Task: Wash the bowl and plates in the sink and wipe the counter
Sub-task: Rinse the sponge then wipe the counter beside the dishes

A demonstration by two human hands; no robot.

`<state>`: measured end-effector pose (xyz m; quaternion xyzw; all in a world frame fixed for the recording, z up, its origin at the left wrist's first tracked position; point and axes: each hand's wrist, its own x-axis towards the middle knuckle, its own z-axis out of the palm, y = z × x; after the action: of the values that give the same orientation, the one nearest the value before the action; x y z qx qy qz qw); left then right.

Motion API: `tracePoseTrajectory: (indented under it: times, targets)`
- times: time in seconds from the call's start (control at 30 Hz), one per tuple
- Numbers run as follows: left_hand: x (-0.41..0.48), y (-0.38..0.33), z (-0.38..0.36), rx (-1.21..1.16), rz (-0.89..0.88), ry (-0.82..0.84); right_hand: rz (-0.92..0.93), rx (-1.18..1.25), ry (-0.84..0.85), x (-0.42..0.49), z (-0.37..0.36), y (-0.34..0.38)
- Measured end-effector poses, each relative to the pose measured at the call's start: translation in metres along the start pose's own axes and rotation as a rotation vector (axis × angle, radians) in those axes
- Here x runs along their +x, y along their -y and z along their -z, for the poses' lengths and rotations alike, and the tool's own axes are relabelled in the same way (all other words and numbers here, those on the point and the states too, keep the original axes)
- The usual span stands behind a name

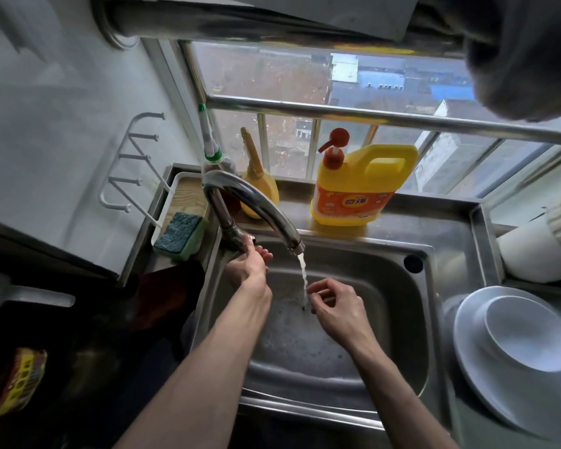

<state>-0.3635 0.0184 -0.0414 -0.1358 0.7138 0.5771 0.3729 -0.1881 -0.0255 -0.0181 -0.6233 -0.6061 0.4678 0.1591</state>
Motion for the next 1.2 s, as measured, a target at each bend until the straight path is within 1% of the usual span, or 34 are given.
tracePoseTrajectory:
  times: [0.13,0.4,0.47,0.53,0.6,0.67,0.77,0.8,0.87,0.93,0.97,1.03,1.1,1.13,1.17,1.2]
  targets:
    - [-0.005,-0.002,-0.004,0.022,-0.023,-0.060,-0.016,-0.023,0.001,0.002,0.003,-0.006]
    - [-0.004,-0.001,-0.002,0.028,-0.005,-0.047,0.003,-0.027,0.061,0.001,0.001,0.003]
    - [-0.004,-0.002,0.004,0.018,0.034,0.009,0.013,-0.036,0.063,0.000,0.004,0.007]
    - [-0.002,-0.007,0.014,0.037,0.078,0.126,0.025,-0.044,0.060,0.001,0.006,0.011]
    - [-0.003,-0.015,0.028,0.124,0.099,0.252,0.029,-0.034,0.057,0.003,0.008,0.017]
    - [-0.008,-0.022,0.042,0.264,0.065,0.368,0.042,-0.033,0.052,0.006,0.010,0.025]
    - [-0.014,-0.024,0.062,0.487,-0.075,0.502,0.074,-0.057,0.054,0.007,0.016,0.039]
    - [-0.012,-0.025,0.070,0.562,-0.149,0.526,0.083,-0.069,0.052,0.007,0.020,0.044]
    - [-0.006,-0.030,0.086,0.755,-0.386,0.507,0.141,-0.094,0.024,0.009,0.034,0.054]
    - [0.000,-0.043,0.099,0.891,-0.659,0.408,0.278,-0.118,-0.066,0.015,0.054,0.071]
    - [0.001,-0.051,0.105,0.909,-0.772,0.345,0.358,-0.124,-0.130,0.019,0.066,0.084]
    - [0.005,-0.069,0.116,0.917,-0.945,0.226,0.506,-0.172,-0.306,0.029,0.089,0.111]
    - [0.016,-0.084,0.122,0.962,-1.049,0.111,0.634,-0.340,-0.518,0.043,0.109,0.133]
    - [0.022,-0.090,0.124,1.004,-1.064,0.060,0.665,-0.464,-0.581,0.052,0.116,0.140]
    - [0.030,-0.095,0.127,1.050,-1.047,0.017,0.663,-0.586,-0.585,0.061,0.123,0.144]
    - [0.037,-0.099,0.129,1.097,-1.013,-0.012,0.629,-0.684,-0.542,0.071,0.129,0.148]
